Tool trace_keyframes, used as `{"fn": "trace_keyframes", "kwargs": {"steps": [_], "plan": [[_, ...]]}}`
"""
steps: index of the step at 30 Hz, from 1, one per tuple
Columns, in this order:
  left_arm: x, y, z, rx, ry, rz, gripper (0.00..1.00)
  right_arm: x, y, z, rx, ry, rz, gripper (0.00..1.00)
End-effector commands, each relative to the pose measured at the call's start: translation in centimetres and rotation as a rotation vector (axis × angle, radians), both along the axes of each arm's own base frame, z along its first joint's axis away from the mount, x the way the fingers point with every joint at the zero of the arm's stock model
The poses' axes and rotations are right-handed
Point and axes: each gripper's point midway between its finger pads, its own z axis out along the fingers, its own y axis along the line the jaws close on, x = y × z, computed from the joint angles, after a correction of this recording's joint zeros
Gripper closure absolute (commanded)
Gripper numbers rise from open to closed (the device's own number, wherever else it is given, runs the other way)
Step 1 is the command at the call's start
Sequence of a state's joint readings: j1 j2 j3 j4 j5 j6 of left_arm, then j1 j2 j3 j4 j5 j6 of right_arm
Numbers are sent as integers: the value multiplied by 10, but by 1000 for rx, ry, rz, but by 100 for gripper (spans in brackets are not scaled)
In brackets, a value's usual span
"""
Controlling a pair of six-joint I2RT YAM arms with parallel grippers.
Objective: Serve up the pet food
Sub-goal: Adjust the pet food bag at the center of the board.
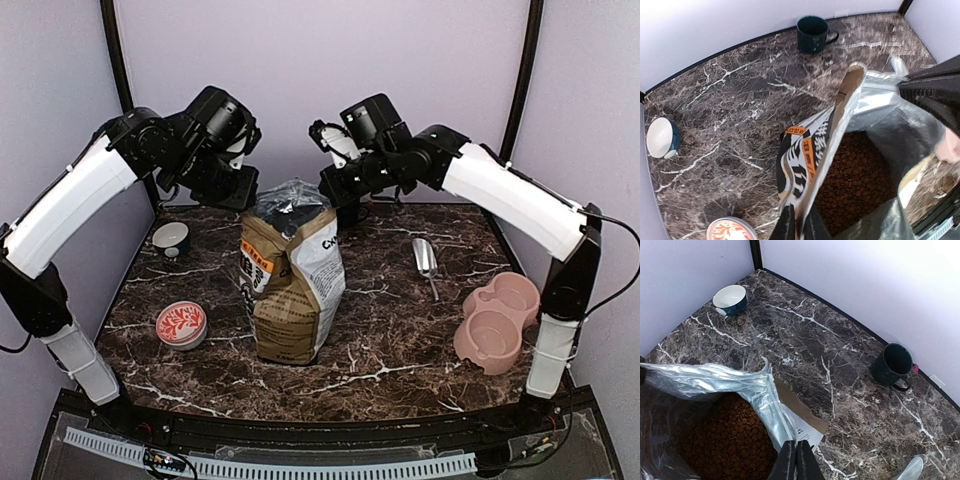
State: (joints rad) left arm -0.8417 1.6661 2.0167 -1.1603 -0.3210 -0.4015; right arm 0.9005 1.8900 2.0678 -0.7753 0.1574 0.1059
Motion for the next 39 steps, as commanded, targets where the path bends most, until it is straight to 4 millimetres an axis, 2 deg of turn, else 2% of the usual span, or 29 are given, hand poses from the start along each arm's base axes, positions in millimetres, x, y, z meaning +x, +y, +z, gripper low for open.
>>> {"fn": "trace_keyframes", "kwargs": {"steps": [1,6,9,12,16,19,23,27,32,39], "plan": [[-14,24,55,-115,-134,8,82,-3,-41,135,352,-174,-78,89],[-19,16,64,-156,-129,-44,69,-29,-61,148,410,-120,-75,70],[-27,11,72,-192,-126,-90,66,-42,-88,149,419,-113,-125,60],[-45,-8,81,-242,-125,-210,63,-49,-122,127,373,-99,-230,54],[-71,-46,83,-247,-137,-372,57,-59,-172,94,353,-60,-384,50],[-81,-68,74,-249,-98,-439,52,-70,-201,69,353,-23,-461,47],[-85,-86,53,-208,-35,-478,44,-86,-229,32,334,31,-532,44],[-81,-93,25,-129,29,-463,38,-99,-245,-1,312,82,-573,43],[-66,-85,-3,1,81,-363,35,-108,-252,-21,323,111,-587,42],[-58,-81,-21,67,119,-297,31,-108,-248,-25,318,113,-563,41]]}}
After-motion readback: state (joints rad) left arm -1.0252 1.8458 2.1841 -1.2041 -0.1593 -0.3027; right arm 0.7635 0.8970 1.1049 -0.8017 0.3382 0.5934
